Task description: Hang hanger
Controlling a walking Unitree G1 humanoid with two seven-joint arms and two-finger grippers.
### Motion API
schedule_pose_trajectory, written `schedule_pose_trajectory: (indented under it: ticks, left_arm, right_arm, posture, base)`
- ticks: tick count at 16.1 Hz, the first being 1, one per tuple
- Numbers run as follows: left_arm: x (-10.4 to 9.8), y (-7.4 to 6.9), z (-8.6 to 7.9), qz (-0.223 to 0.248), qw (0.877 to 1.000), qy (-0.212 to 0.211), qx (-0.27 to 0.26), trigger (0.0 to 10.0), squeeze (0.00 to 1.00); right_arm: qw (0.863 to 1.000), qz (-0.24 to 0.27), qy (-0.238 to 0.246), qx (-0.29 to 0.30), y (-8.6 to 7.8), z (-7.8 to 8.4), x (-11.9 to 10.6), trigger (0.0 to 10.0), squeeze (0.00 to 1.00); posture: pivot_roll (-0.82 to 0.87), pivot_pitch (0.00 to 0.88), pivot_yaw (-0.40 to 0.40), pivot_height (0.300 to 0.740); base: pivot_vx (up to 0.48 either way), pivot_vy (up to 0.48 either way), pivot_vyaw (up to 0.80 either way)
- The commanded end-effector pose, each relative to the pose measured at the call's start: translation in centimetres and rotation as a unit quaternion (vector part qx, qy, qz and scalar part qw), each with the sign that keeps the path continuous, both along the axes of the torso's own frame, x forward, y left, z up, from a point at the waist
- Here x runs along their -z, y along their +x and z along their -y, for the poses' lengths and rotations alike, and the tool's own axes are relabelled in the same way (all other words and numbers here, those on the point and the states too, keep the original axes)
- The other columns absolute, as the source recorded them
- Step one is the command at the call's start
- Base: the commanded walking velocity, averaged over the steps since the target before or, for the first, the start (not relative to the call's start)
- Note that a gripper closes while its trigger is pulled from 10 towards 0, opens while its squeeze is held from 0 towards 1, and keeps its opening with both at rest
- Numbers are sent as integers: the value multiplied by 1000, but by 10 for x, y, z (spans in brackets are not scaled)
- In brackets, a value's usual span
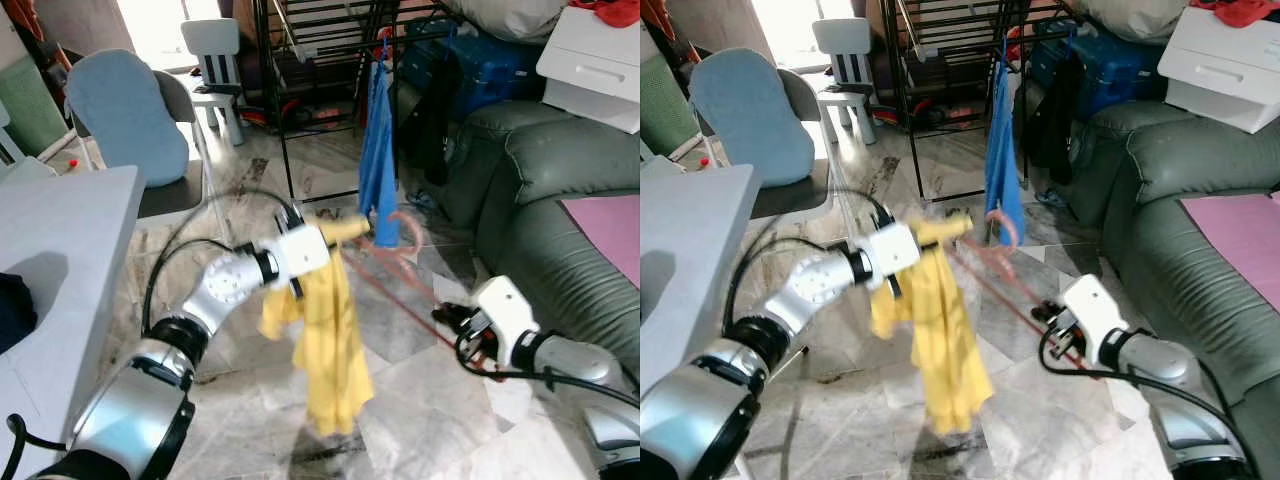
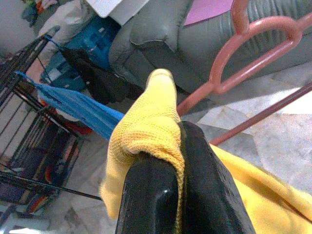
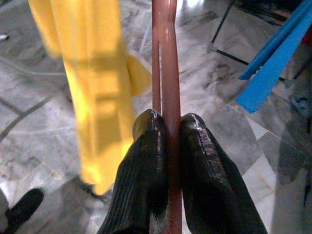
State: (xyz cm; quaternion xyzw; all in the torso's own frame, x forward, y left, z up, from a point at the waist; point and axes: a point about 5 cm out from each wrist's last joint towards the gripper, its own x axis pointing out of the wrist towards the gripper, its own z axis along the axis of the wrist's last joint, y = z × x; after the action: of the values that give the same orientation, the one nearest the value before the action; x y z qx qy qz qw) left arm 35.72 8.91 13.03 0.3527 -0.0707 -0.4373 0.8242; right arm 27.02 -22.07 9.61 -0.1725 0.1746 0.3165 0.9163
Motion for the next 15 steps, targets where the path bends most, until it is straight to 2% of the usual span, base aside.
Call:
schedule_pose_trajectory:
  ticks: [1, 3, 6, 11, 14, 15]
  left_arm:
    - [-11, 3, -1, 20, 1000, -3, 5, 10000, 0]
    - [-14, 6, -4, 14, 1000, -8, -1, 10000, 0]
    - [-16, 7, -5, 12, 1000, -8, -2, 10000, 0]
    - [-16, 7, -3, 16, 1000, -6, 0, 10000, 0]
    - [-23, 10, -8, 23, 1000, -5, -4, 10000, 0]
    - [-26, 12, -10, 0, 1000, -24, -6, 10000, 0]
  right_arm:
    - [1000, 13, -2, -6, 3, -1, -6, 10000, 0]
    - [1000, 18, 1, 12, 8, 2, -9, 10000, 0]
    - [1000, 15, -3, 14, 2, 1, -5, 10000, 0]
    - [1000, 14, -10, 17, 3, 5, -8, 10000, 0]
    - [1000, 18, -16, 20, 5, 7, -9, 10000, 0]
    - [999, 19, -22, 20, 6, 9, -10, 10000, 0]
  posture:
    - [-228, 0, 67, 740]
    - [-230, 0, 69, 740]
    - [-237, 0, 70, 740]
    - [-244, 0, 64, 740]
    - [-241, 0, 64, 740]
    - [-241, 0, 65, 740]
  base:
    - [0, -322, 0]
    - [0, -319, 0]
    - [0, -316, 0]
    - [0, 0, 0]
    - [0, 0, 0]
    - [0, 0, 0]
